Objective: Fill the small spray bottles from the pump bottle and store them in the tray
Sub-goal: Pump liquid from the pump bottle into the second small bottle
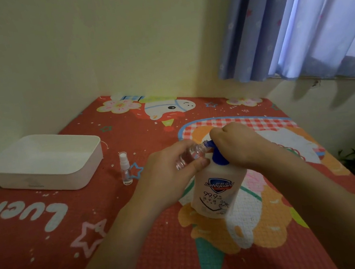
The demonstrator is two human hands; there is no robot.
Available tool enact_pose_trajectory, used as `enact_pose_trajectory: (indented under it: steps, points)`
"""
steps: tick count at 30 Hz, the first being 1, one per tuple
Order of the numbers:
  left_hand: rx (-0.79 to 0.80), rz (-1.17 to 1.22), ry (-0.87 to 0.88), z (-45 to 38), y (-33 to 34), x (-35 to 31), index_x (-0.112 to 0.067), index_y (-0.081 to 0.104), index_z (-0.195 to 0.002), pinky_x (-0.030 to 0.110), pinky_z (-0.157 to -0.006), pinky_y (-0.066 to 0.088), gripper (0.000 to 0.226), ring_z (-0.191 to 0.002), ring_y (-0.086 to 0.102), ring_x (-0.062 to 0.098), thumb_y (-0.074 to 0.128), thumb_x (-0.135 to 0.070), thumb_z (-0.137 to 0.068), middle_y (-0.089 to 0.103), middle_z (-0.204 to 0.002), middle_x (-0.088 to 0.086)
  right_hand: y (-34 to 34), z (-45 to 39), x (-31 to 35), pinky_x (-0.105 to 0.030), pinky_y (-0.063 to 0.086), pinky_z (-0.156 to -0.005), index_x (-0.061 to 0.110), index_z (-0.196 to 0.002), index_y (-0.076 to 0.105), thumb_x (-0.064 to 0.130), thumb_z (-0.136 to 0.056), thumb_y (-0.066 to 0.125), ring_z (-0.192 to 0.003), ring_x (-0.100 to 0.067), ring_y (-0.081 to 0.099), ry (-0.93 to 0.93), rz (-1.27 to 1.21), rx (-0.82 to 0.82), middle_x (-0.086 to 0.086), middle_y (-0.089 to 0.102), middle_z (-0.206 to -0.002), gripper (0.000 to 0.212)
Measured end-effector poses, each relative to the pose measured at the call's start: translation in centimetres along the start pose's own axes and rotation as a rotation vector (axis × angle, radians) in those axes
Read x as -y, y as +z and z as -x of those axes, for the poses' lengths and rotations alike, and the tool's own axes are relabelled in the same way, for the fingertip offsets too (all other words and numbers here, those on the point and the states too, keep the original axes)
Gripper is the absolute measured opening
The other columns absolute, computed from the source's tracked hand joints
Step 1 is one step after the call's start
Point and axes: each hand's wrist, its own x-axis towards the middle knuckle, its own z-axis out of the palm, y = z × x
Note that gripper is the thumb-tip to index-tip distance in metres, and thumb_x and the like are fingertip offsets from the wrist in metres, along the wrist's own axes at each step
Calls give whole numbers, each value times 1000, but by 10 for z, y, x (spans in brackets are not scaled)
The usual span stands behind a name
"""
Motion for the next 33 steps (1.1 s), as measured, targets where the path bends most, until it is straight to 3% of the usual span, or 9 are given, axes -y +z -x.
enact_pose_trajectory:
  steps: [3,6,11,15,19,21,26,31,33]
  points:
    - [5,-9,0,0,0,0,-38,67,-102,33,-74,50,15,-86,63,4,70,-40,-87,70,-92,-12,0,0,-1,-30,33,-67,9,-99,46,12,-97,40,-75,-21,40,-13,-6,1,-6,42,-84,7]
    - [30,-10,-8,-2,-2,-2,-41,66,-106,29,-74,49,18,-87,62,2,67,-43,-88,69,-94,-13,-3,0,-3,-31,35,-66,13,-89,36,13,-97,39,-72,-23,41,-20,-33,2,-8,44,-82,9]
    - [24,-4,37,-5,-5,-5,-43,64,-105,35,-75,52,17,-86,64,3,68,-44,-88,70,-92,-13,-9,1,-6,-30,33,-66,13,-86,36,15,-97,40,-69,-21,39,-10,-65,1,-5,39,-72,12]
    - [12,-4,47,-5,-4,-5,-42,66,-105,33,-73,51,18,-84,64,3,67,-46,-88,70,-91,-13,-9,2,-5,-28,31,-63,17,-69,27,14,-98,38,-57,-14,30,-1,-22,-3,1,28,-64,31]
    - [3,-10,25,-4,-2,-1,-38,67,-103,28,-70,49,17,-83,63,3,69,-44,-87,69,-89,-13,-4,-1,-3,-22,23,-49,18,-68,25,14,-98,39,-54,-8,24,0,8,-18,2,26,-63,34]
    - [4,-12,10,-3,-1,0,-37,67,-103,23,-68,46,18,-82,62,2,69,-44,-87,69,-89,-13,-2,-2,-4,-21,22,-49,19,-65,23,15,-98,39,-53,-9,25,-6,10,-19,2,27,-62,37]
    - [1,7,-8,-2,0,0,-35,68,-105,28,-72,50,20,-85,63,3,69,-43,-87,69,-92,-12,-1,-2,-4,-30,33,-64,13,-83,35,13,-98,38,-55,-14,30,1,-31,-43,2,29,-63,15]
    - [9,25,-24,0,1,-3,-35,67,-105,29,-71,50,18,-84,64,3,67,-42,-89,70,-91,-12,-3,-2,-5,-30,33,-66,13,-87,35,14,-97,39,-70,-22,40,-13,-53,-43,-3,36,-69,11]
    - [14,46,-12,1,2,-4,-35,67,-106,31,-72,50,17,-84,64,5,65,-43,-91,70,-91,-10,-6,-2,-7,-30,33,-66,13,-87,35,15,-97,40,-63,-19,38,-17,-50,-39,-2,34,-67,12]
